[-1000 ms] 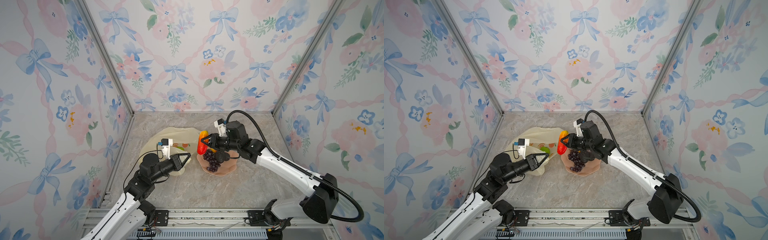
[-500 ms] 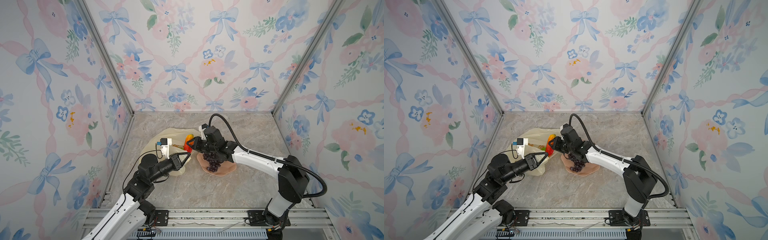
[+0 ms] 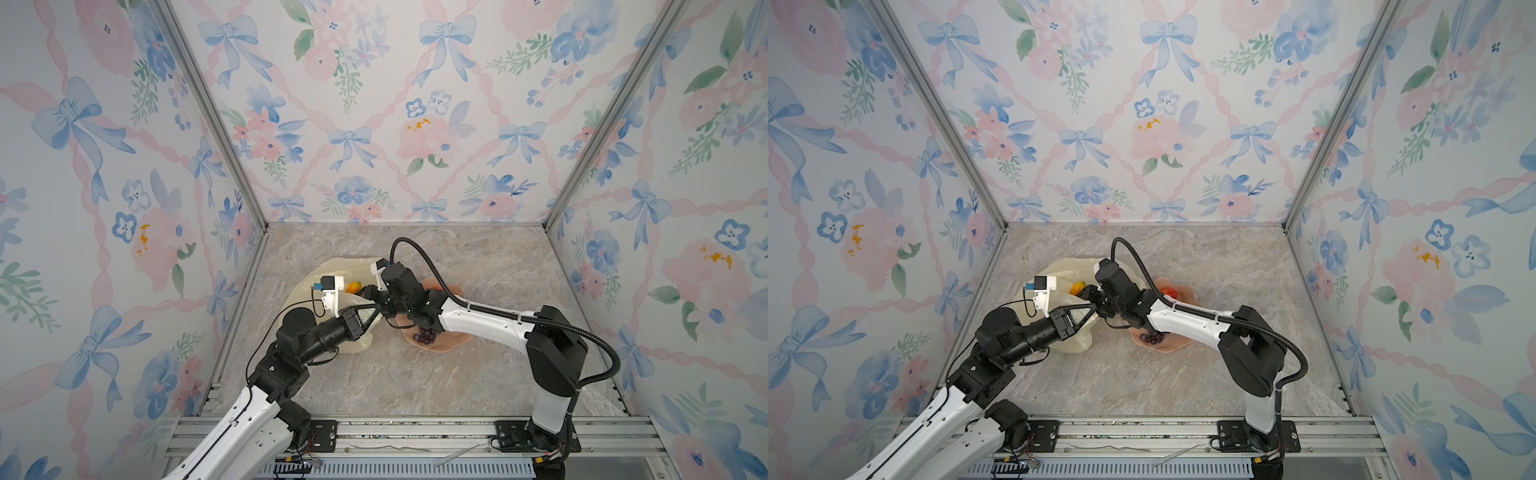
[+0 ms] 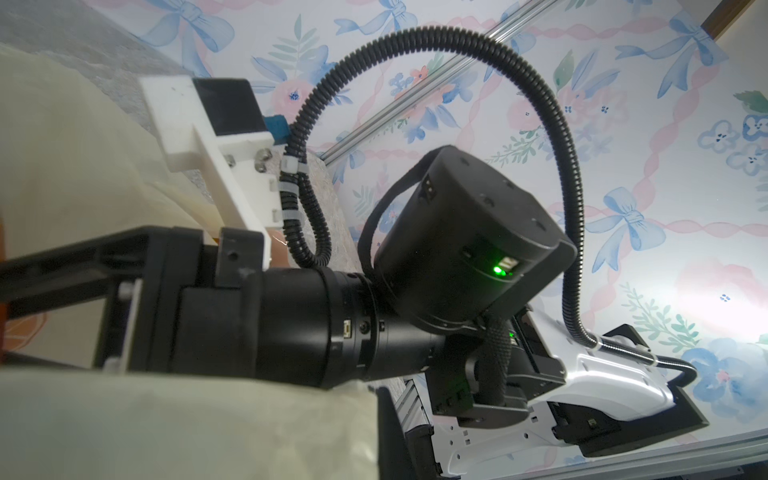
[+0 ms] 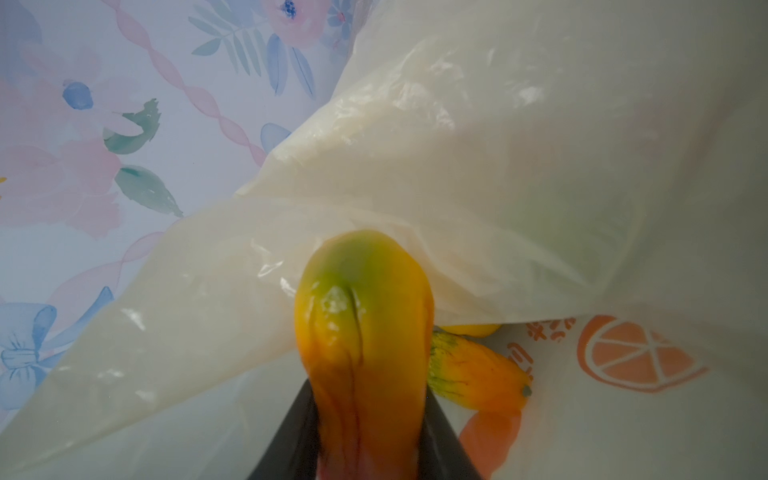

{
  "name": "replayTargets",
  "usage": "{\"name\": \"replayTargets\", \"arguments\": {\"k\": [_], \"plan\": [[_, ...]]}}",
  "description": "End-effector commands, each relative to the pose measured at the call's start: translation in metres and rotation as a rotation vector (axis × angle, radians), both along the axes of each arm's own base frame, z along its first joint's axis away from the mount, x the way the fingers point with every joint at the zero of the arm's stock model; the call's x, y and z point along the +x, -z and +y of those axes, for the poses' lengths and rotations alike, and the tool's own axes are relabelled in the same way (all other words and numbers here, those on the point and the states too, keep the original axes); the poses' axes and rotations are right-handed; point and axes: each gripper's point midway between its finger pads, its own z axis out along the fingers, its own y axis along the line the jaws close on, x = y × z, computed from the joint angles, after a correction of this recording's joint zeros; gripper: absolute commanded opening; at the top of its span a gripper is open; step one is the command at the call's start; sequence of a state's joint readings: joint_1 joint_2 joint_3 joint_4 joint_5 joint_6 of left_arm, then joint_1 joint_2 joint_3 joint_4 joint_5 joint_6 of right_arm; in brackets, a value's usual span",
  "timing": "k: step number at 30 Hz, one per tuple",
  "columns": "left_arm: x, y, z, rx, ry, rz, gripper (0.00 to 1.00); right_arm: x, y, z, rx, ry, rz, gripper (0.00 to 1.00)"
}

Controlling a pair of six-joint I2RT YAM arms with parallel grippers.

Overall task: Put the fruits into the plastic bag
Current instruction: 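Lift the red-yellow fruit and carry it into the bag with the right gripper, then open the right gripper inside the bag to release the red-yellow fruit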

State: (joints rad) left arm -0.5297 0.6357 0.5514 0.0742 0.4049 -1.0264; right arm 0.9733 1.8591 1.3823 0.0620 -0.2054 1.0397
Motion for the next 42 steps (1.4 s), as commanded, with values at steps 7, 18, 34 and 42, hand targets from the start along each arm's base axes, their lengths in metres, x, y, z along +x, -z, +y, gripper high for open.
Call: {"name": "replayTargets", "arguments": {"k": [7, 18, 34, 42], "plan": [[0.001, 0.0, 0.004, 0.012, -0.015, -0.032, 0.0, -0.04, 0.0, 0.016, 0.022, -0.182, -0.081, 0.34], [-0.001, -0.001, 0.002, 0.006, 0.002, -0.044, 0.0, -0.075, 0.038, 0.062, 0.002, -0.446, 0.037, 0.35], [-0.009, 0.001, 0.009, 0.011, -0.013, -0.067, 0.0, -0.047, 0.044, 0.083, 0.116, -0.387, 0.114, 0.67], [-0.008, 0.0, 0.01, 0.015, -0.017, -0.069, 0.0, -0.043, 0.034, 0.071, 0.117, -0.369, 0.092, 0.68]]}}
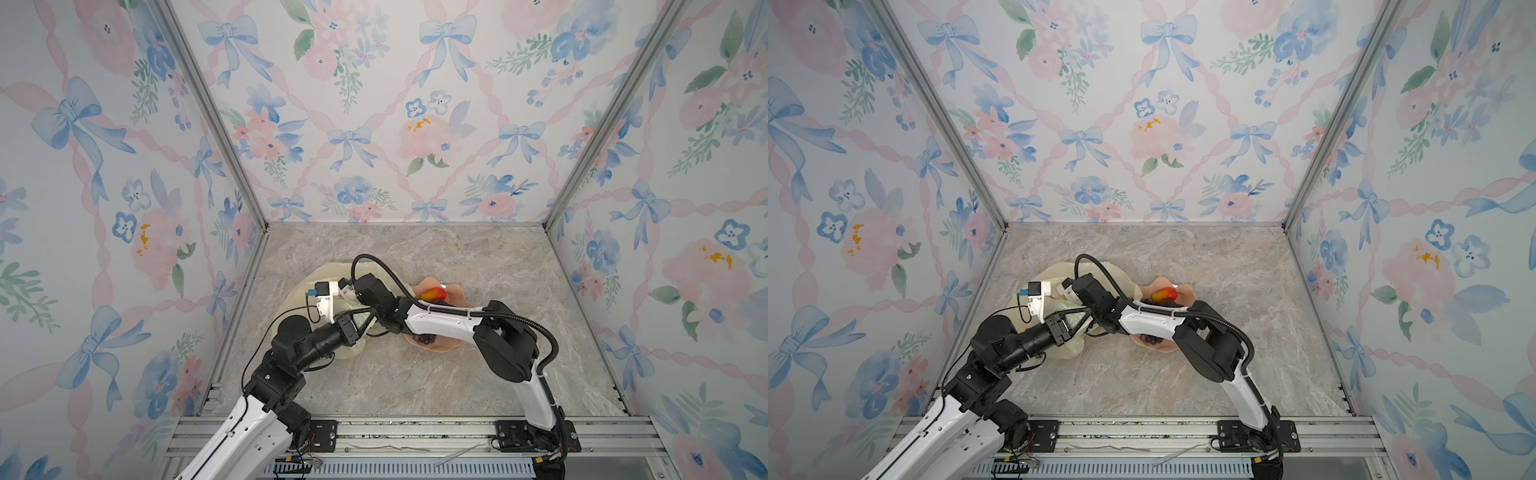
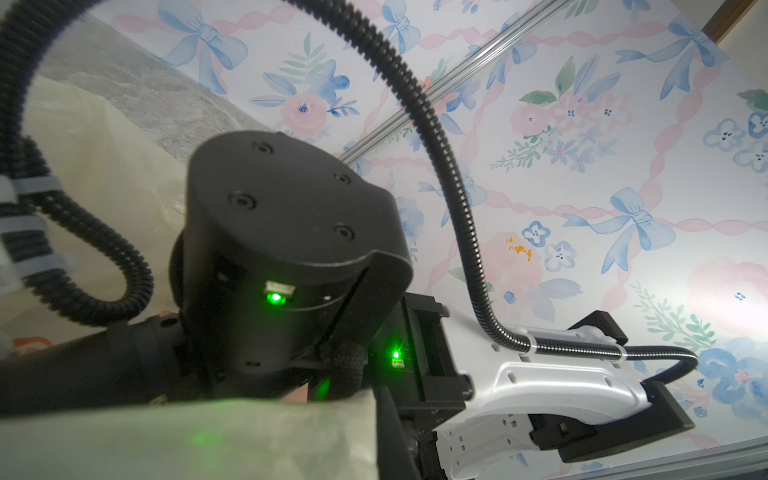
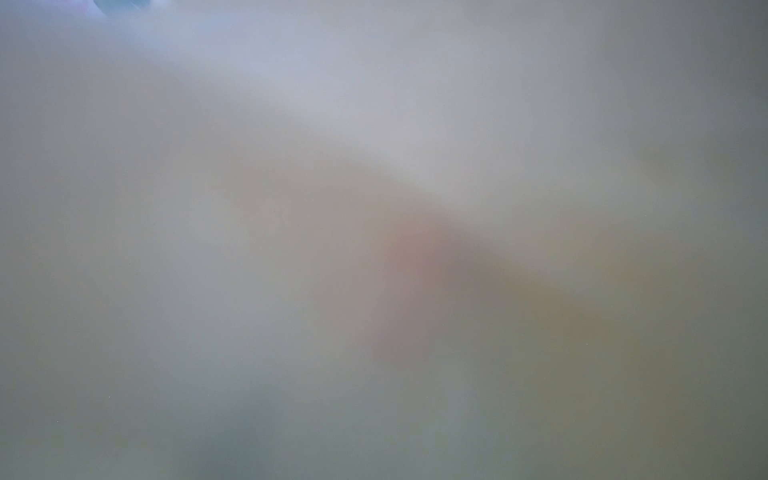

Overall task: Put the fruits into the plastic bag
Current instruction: 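Open the right gripper inside the bag to release the red-yellow fruit, then withdraw the right gripper from the bag and move it over the bowl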

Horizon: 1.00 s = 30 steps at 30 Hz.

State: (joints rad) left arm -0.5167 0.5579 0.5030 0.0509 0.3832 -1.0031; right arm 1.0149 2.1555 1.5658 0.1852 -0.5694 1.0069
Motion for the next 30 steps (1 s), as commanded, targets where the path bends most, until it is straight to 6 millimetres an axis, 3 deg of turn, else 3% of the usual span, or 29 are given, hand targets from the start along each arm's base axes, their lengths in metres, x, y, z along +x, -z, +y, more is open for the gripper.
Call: {"name": "replayTargets", "arguments": {"k": [1, 6, 12, 24, 30], "plan": [[-0.002, -0.009, -0.001, 0.006, 0.015, -0.047, 0.0, 0.005, -0.015, -0.012, 0.012, 0.016, -0.024, 0.68], [-0.005, -0.013, 0.002, 0.024, 0.009, -0.055, 0.0, 0.026, -0.002, -0.054, -0.238, 0.096, -0.159, 0.68], [-0.009, -0.018, 0.005, 0.025, 0.006, -0.064, 0.0, 0.082, -0.008, -0.117, -0.546, 0.236, -0.406, 0.73], [-0.008, -0.015, 0.005, 0.027, 0.005, -0.048, 0.0, 0.192, -0.068, -0.171, -0.492, 0.501, -0.494, 0.75], [-0.003, -0.017, 0.001, 0.009, 0.009, -0.04, 0.0, 0.229, -0.084, -0.195, -0.45, 0.575, -0.479, 0.75]]}}
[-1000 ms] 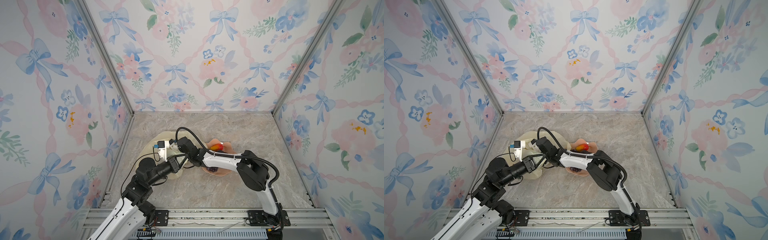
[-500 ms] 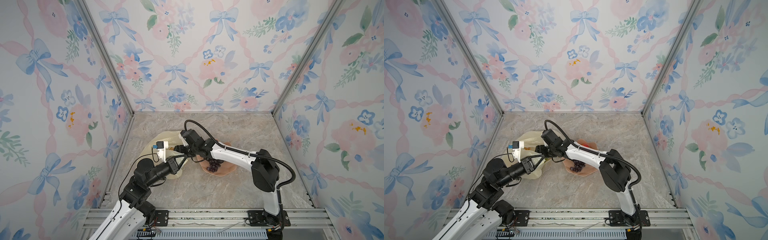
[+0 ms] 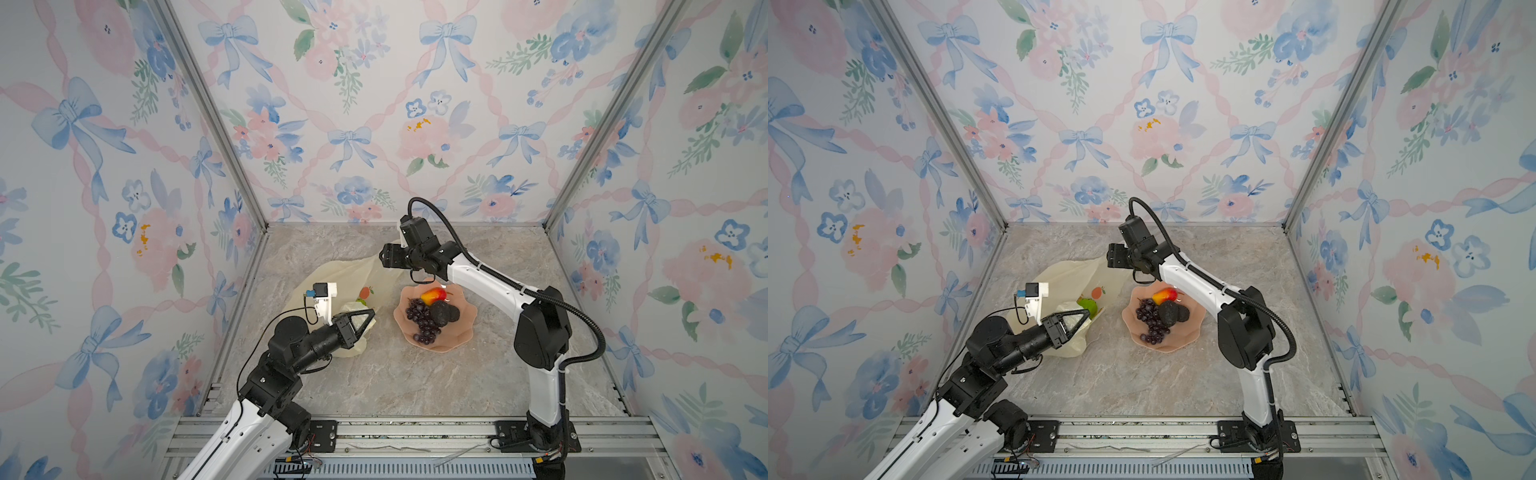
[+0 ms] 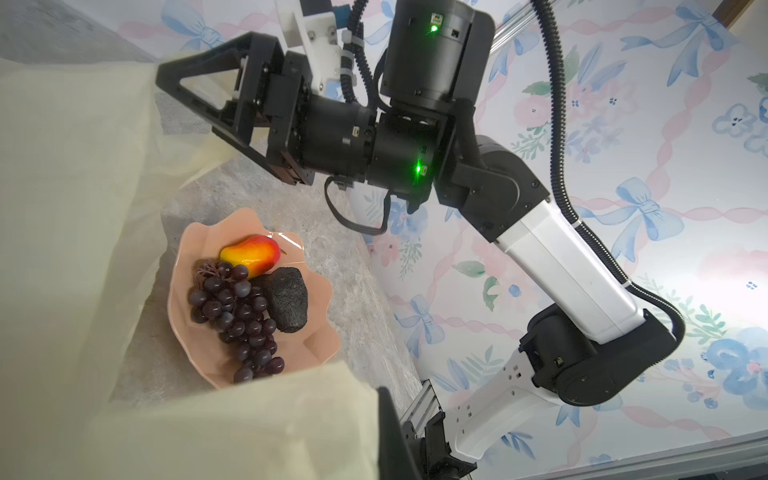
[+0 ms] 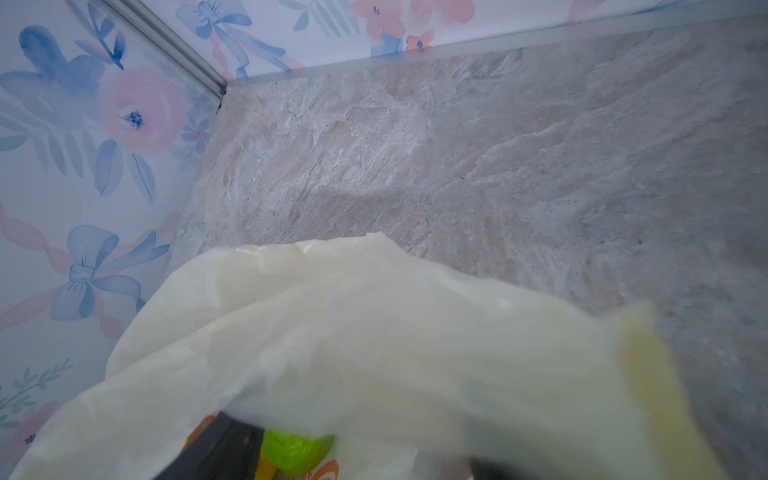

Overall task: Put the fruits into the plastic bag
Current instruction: 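Withdraw the right gripper from the bag and move it over the bowl, then lower the right gripper onto the dark avocado in the bowl and grasp it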

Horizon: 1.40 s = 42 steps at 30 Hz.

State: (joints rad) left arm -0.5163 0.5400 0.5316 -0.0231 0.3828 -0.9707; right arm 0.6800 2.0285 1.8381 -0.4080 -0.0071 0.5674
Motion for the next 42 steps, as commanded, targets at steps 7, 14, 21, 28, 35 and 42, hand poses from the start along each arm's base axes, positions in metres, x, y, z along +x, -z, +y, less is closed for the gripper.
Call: {"name": "replayTargets", "arguments": {"k": [7, 14, 21, 28, 35, 42], "plan": [[0.009, -0.019, -0.008, -0.049, 0.019, -0.034, 0.0, 0.017, -0.043, -0.021, 0.107, -0.048, -0.009, 0.76], [0.013, -0.014, -0.011, -0.052, 0.023, -0.016, 0.0, -0.024, -0.075, -0.036, 0.211, -0.14, 0.039, 0.76], [0.011, -0.009, -0.012, -0.049, 0.03, -0.009, 0.0, -0.095, -0.119, -0.082, 0.199, -0.157, 0.019, 0.85], [0.009, -0.005, -0.012, -0.038, 0.04, -0.004, 0.0, -0.158, -0.085, -0.176, -0.148, -0.027, 0.129, 0.96], [0.009, -0.001, -0.013, -0.022, 0.046, 0.001, 0.0, -0.205, -0.027, -0.216, -0.318, 0.02, 0.272, 1.0], [0.009, 0.001, -0.014, -0.022, 0.049, 0.002, 0.0, -0.206, 0.02, -0.2, -0.368, 0.006, 0.343, 1.0]]}}
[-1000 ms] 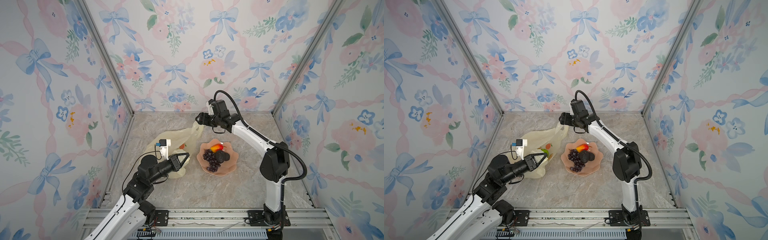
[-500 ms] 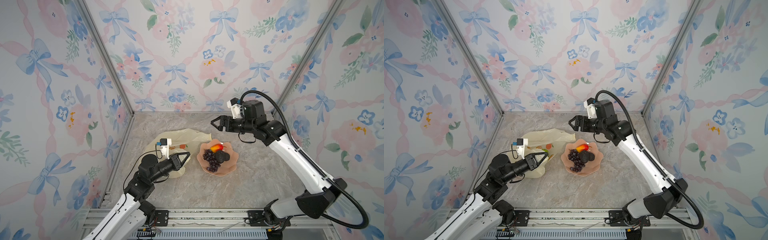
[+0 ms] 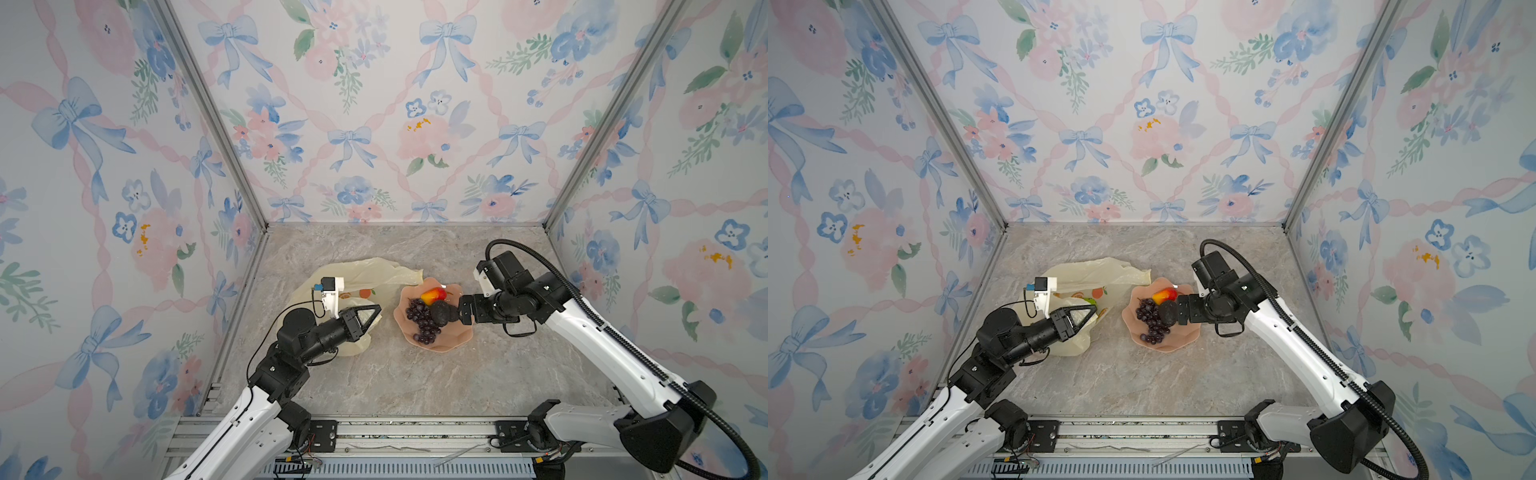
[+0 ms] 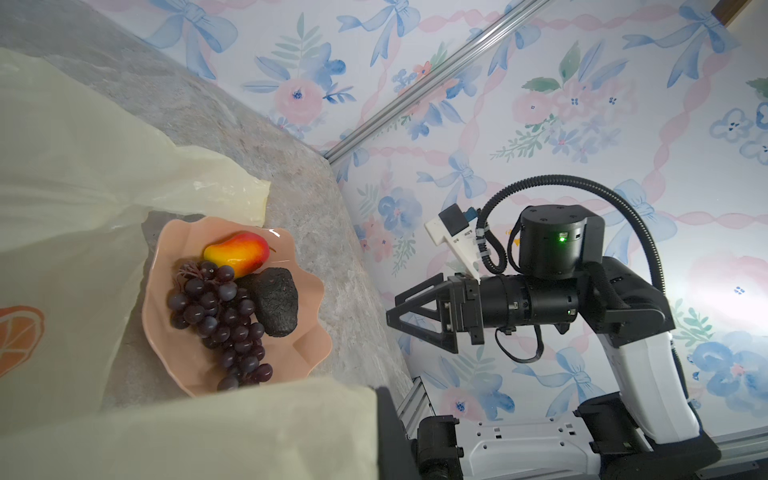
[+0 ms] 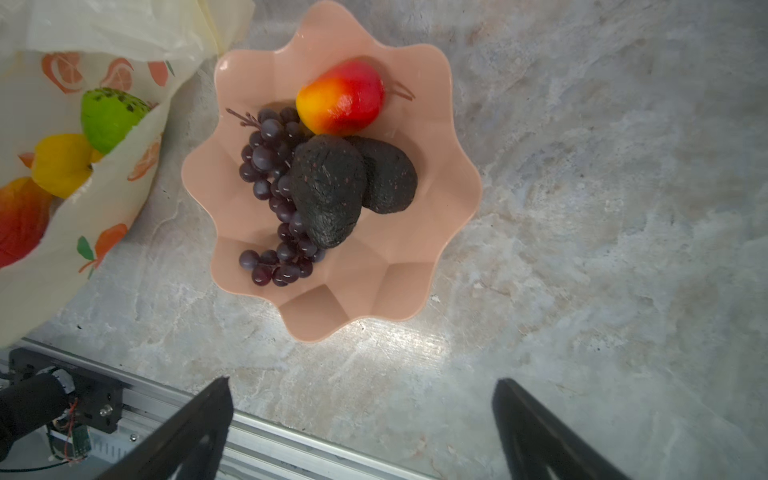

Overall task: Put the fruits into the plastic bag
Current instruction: 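Lower the right gripper onto the dark avocado in the bowl and grasp it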

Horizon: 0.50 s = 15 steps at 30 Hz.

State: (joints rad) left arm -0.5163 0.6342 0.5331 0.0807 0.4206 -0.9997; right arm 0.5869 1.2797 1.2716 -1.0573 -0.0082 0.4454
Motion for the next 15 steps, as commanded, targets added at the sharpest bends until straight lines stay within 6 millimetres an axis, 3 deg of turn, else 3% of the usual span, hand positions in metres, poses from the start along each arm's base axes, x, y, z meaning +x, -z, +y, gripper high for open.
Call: {"name": "replayTargets", "arguments": {"k": [1, 15], "plan": [[-0.002, 0.002, 0.0, 0.004, 0.014, -0.015, 0.0, 0.005, 0.016, 0.008, -0.035, 0.004, 0.015, 1.0], [-0.002, 0.007, 0.001, 0.012, 0.004, 0.0, 0.0, 0.055, 0.069, 0.056, -0.057, -0.037, 0.084, 0.93]]}}
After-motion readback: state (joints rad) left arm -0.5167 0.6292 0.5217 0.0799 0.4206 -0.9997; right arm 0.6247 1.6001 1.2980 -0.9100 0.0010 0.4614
